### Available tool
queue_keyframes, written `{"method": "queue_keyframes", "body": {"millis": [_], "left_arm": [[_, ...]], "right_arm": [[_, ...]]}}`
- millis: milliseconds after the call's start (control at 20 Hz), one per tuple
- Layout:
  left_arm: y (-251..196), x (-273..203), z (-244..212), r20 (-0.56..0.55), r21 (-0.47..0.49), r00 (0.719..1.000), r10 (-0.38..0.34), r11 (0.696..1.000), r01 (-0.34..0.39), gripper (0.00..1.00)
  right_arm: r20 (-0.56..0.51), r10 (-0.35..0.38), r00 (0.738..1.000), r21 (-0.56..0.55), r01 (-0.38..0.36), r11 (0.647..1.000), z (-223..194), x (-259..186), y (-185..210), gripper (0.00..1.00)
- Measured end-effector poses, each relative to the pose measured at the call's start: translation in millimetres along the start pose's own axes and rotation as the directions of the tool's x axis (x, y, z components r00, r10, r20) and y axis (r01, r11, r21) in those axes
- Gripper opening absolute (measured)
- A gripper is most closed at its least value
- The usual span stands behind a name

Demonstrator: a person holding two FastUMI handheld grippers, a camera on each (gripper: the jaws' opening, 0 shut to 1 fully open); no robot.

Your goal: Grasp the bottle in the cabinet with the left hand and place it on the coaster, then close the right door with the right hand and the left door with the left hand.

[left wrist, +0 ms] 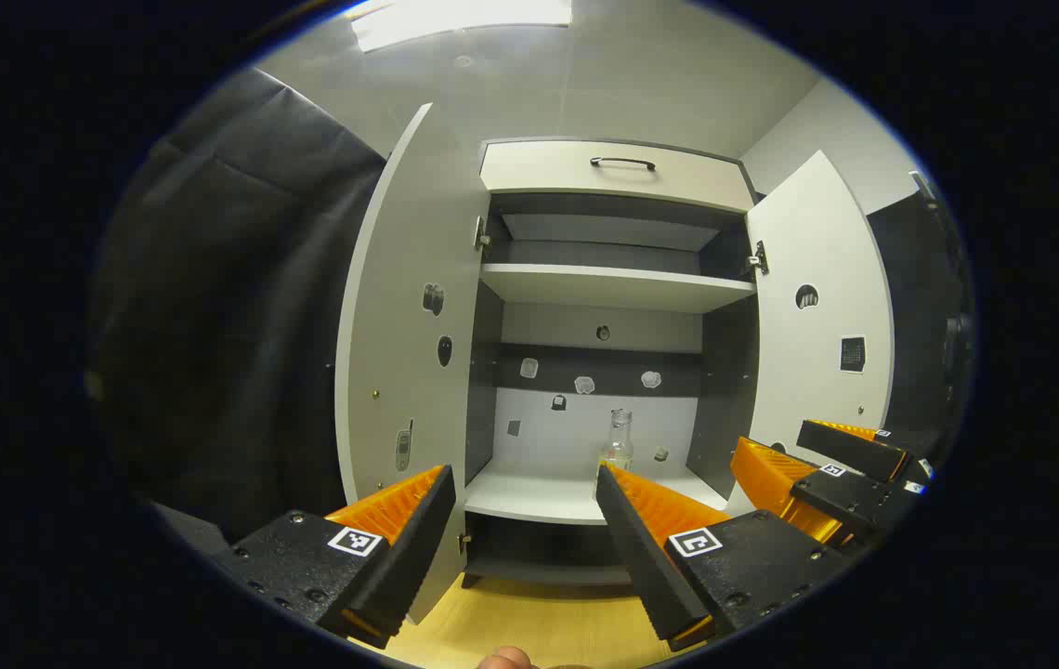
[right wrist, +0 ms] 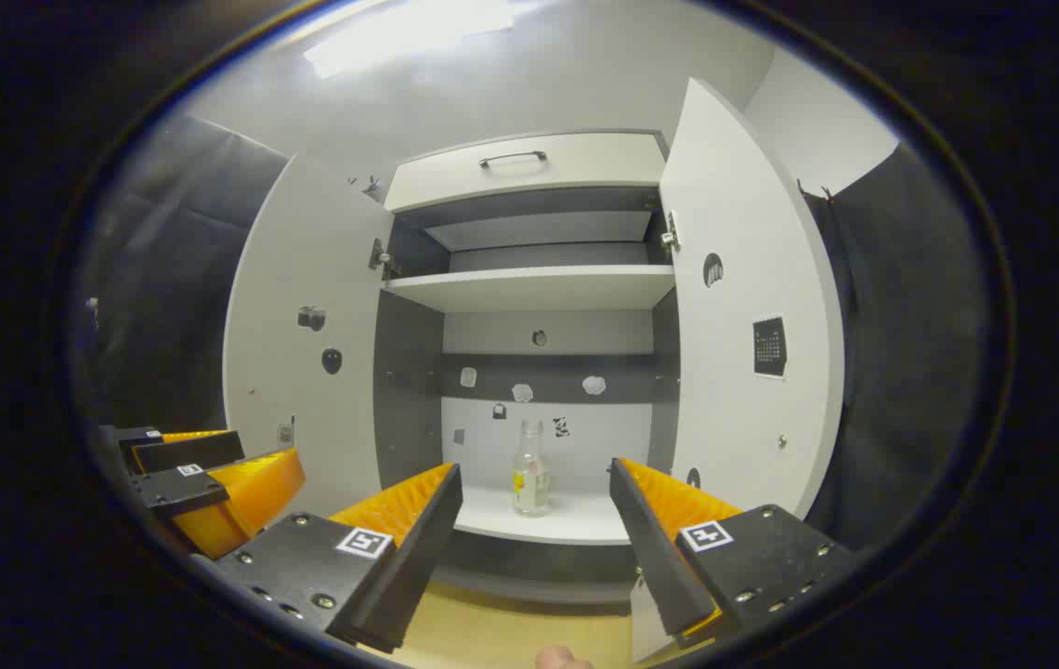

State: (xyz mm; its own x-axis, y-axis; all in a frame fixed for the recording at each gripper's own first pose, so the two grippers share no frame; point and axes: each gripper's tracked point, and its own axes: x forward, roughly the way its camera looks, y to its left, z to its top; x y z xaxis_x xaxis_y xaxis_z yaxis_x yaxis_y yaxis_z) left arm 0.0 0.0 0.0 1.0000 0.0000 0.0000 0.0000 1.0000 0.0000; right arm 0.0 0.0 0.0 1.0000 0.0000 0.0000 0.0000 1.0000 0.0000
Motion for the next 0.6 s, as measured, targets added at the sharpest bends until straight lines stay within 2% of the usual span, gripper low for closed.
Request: {"method": "queue_keyframes", "body": {"millis": [350, 400, 500, 550, 600], "left_arm": [[-1.5, 1.2, -1.4, -0.008, -0.018, 1.0, -0.01, 1.0, 0.009, 0.96], [-1.5, 1.3, -1.4, -0.009, -0.015, 1.0, -0.009, 1.0, 0.008, 0.96], [-1.2, 1.8, -0.6, -0.008, -0.012, 1.0, -0.007, 1.0, 0.007, 0.96], [-1.9, 1.4, -0.2, -0.006, -0.016, 1.0, -0.009, 1.0, 0.009, 0.96], [-3.0, 1.4, -0.5, -0.006, -0.023, 1.0, -0.014, 1.0, 0.014, 0.96]], "right_arm": [[-0.007, 0.006, 1.0, 0.006, -0.006, 1.0, -3.5, -4.8, 4.0, 0.92], [-0.004, 0.006, 1.0, 0.003, -0.006, 1.0, -3.5, -4.9, 4.1, 0.96], [0.005, 0.002, 1.0, -0.007, -0.002, 1.0, -1.7, -4.5, 3.4, 0.96], [0.008, -0.001, 1.0, -0.009, 0.002, 1.0, -0.9, -4.7, 2.2, 0.92], [0.01, -0.004, 1.0, -0.007, 0.004, 1.0, -0.7, -5.3, 1.9, 0.96]]}}
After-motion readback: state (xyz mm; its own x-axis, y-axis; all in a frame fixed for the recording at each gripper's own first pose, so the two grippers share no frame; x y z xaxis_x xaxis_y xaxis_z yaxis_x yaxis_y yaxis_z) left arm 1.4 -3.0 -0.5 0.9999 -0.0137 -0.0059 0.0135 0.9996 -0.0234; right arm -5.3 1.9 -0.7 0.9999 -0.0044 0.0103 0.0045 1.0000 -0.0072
